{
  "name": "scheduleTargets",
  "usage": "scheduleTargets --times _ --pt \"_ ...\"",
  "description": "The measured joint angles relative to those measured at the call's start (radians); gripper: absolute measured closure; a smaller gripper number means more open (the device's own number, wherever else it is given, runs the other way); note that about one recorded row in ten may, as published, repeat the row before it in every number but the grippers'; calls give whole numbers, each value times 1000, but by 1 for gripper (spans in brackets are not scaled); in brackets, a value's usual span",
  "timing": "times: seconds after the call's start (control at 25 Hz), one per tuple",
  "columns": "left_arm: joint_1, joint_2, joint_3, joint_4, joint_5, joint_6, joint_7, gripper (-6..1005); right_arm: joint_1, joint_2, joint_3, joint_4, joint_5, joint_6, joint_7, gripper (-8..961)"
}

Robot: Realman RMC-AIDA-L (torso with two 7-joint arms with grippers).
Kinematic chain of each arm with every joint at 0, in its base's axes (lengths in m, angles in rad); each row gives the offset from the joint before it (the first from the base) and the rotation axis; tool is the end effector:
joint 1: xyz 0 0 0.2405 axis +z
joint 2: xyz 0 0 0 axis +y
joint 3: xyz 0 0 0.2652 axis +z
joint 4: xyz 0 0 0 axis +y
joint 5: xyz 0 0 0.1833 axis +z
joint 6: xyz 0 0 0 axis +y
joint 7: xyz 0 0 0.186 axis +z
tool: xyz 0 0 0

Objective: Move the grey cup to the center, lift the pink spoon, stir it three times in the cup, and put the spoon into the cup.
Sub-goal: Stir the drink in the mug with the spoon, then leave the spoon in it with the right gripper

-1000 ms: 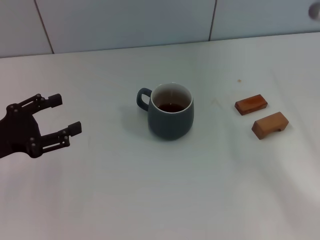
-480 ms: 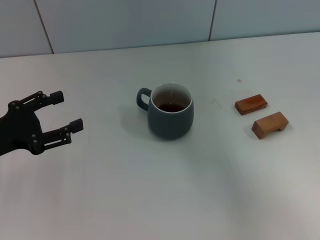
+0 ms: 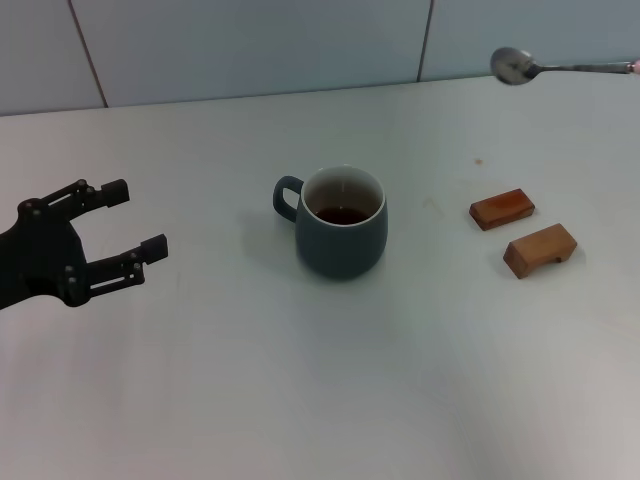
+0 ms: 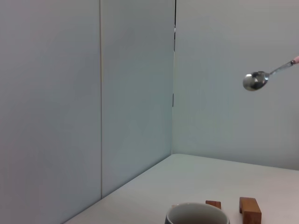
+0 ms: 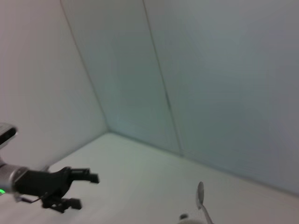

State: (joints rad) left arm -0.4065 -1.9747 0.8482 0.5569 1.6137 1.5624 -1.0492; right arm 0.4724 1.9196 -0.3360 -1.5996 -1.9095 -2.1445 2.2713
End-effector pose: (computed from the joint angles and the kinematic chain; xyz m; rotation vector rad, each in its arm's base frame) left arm -0.2559 0.3182 0.0001 -2.5438 -0.3110 -0.8324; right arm 0.1968 0.2878 0.1616 -2.5199 0.7834 0.5635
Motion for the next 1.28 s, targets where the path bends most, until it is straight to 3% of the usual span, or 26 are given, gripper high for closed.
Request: scheduleTargets --times 0.04,0.08,0.16,0.36,0.8,1.28 --pt "0 0 0 0 0 0 0 162 23 -27 -37 -11 -1 -9 80 844" --pt "0 -1 0 0 0 0 0 162 23 -27 -37 -11 -1 -9 80 844" --pt "1 -1 0 0 0 4 0 162 66 -59 -64 -8 -26 -27 170 844" --pt "6 -1 0 0 0 7 0 162 130 -89 -129 12 -141 -37 263 844" --pt "9 -2 0 0 0 14 0 162 207 -97 -280 34 -240 -37 338 845" --pt "9 -3 0 1 0 24 2 162 292 -84 -397 73 -361 -7 368 845"
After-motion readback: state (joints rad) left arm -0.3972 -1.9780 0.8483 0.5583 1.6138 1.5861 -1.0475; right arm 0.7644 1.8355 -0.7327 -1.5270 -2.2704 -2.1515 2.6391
